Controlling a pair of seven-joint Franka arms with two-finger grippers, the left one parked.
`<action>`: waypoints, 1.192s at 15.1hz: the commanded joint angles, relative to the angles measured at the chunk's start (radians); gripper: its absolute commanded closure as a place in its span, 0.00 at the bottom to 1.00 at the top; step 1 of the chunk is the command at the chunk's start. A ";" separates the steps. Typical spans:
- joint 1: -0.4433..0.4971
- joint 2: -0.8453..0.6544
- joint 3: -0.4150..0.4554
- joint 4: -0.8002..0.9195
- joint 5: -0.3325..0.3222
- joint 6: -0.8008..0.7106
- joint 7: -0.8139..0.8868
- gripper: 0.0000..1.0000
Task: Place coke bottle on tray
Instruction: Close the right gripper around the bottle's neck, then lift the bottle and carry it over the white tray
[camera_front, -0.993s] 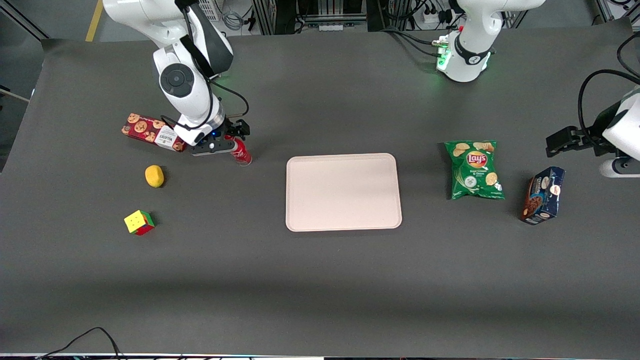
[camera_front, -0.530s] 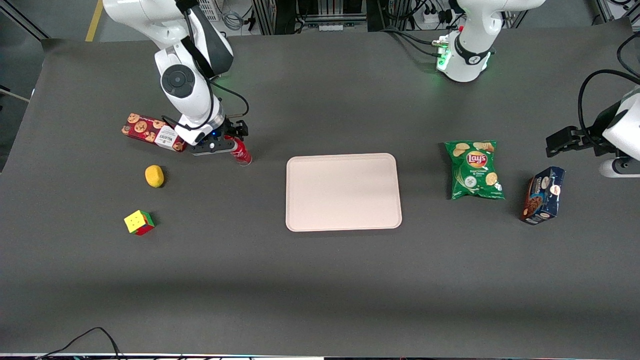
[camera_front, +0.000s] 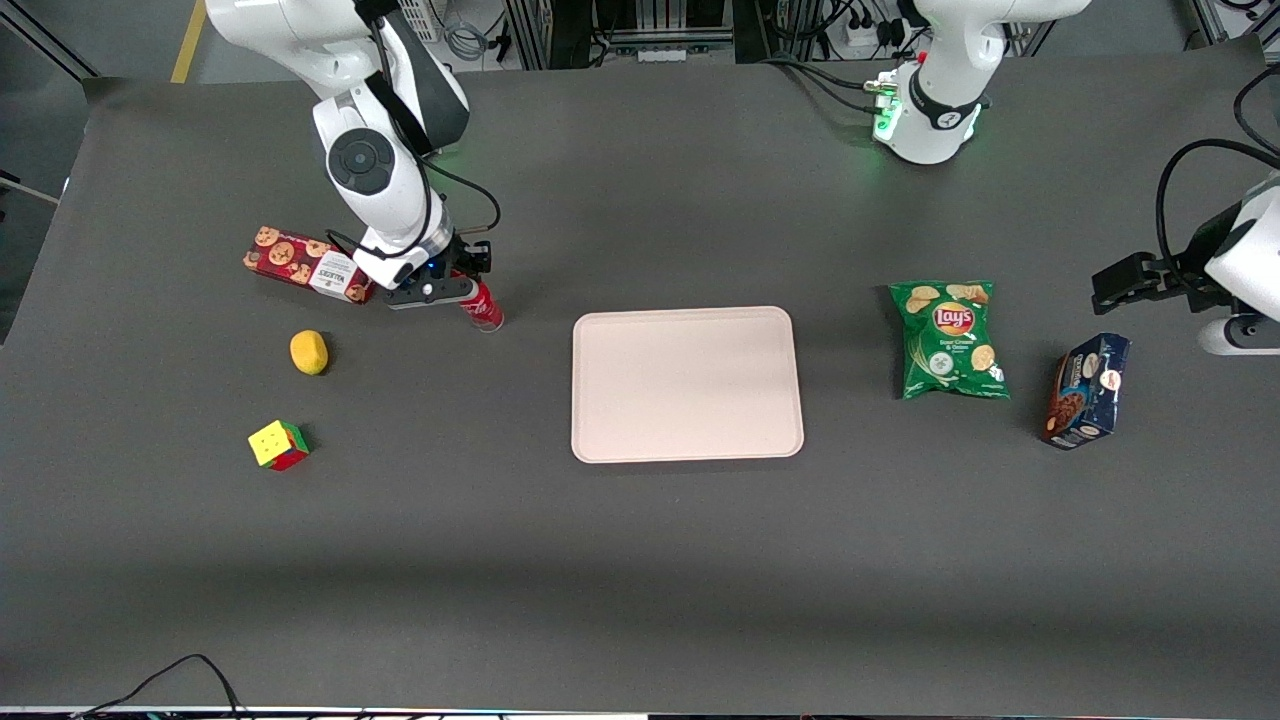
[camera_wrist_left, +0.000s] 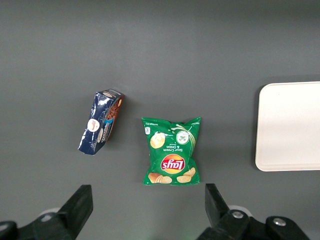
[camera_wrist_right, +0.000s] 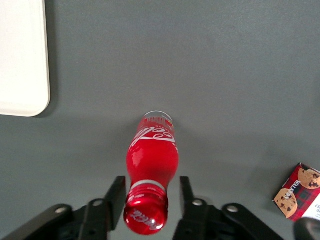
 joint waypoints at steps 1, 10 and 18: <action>-0.002 -0.011 0.010 -0.009 0.019 0.014 0.018 0.91; -0.005 -0.042 0.010 0.226 0.036 -0.206 0.075 1.00; 0.004 0.168 0.021 0.752 -0.045 -0.519 0.183 1.00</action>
